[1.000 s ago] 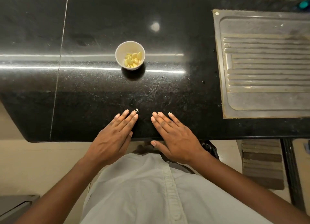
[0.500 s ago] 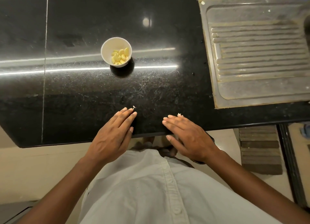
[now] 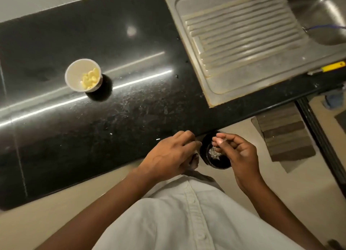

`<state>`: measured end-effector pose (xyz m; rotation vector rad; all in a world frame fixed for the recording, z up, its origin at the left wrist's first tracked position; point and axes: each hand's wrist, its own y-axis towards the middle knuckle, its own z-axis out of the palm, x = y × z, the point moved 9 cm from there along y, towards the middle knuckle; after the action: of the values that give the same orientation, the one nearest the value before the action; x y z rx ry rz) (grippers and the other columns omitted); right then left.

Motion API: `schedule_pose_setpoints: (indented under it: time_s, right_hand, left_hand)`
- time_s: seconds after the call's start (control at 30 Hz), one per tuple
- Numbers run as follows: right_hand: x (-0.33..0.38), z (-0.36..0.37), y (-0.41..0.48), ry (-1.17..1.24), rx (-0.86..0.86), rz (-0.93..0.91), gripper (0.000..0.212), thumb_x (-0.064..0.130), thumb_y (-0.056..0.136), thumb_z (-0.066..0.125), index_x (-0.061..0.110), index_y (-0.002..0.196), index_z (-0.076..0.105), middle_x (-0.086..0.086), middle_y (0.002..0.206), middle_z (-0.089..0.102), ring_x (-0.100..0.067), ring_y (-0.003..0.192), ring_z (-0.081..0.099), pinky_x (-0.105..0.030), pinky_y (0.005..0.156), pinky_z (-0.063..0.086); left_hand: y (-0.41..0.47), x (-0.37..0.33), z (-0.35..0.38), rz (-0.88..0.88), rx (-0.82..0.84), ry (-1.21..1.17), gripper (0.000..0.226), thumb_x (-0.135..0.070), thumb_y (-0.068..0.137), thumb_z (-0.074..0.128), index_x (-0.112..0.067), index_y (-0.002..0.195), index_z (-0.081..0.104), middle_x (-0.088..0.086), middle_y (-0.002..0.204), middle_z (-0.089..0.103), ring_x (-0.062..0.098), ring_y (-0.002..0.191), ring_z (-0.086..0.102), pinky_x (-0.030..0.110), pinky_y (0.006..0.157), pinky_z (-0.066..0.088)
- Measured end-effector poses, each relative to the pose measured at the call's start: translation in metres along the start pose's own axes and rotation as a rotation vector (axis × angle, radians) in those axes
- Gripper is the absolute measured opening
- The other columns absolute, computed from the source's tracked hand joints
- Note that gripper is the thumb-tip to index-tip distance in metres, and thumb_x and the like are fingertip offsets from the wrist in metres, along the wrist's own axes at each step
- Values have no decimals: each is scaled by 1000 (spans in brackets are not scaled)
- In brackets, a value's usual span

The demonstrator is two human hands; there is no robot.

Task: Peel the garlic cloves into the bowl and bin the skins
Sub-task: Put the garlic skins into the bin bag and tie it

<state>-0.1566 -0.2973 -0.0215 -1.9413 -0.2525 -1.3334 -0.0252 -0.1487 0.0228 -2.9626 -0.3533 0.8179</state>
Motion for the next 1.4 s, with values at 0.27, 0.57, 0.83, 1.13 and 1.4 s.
schedule_pose_setpoints:
  time_s: [0.27,0.57,0.83,1.13,1.4]
  right_hand:
    - [-63,-62,-18,188,-162,118,17,5,100,70,8,114,78,-13,104,81,-33,104,77,-40,94,64]
    - [-49,-8,-5,92,56,77,15,4,100,69,5,112,77,-7,101,82,-25,97,79,-26,85,63]
    - [-31,29,1,51,173,51,16,7,101,68,7,113,78,-6,103,82,-23,100,79,-27,88,64]
    - [-24,28,0,18,163,52,17,5,101,67,3,114,77,-6,102,82,-20,96,80,-19,79,61]
    - [-24,39,-3,-4,181,61,16,8,101,68,6,114,78,-4,102,83,-20,97,80,-23,84,63]
  left_hand:
    - [-45,13,8,12,78,15,48,-21,103,54,-20,151,53,3,162,44,20,146,46,25,122,36]
    - [-91,60,13,-174,121,54,55,-26,107,37,-19,161,38,4,173,25,21,160,22,41,129,25]
    - [-84,49,12,-244,64,49,59,-20,104,50,-20,161,37,5,172,25,10,155,6,29,127,8]
    - [-93,62,19,-217,117,71,59,-27,107,43,-20,164,31,5,175,14,23,163,5,42,132,11]
    - [-77,53,21,-113,165,137,64,-28,108,43,-21,167,21,10,175,10,20,159,4,30,128,-3]
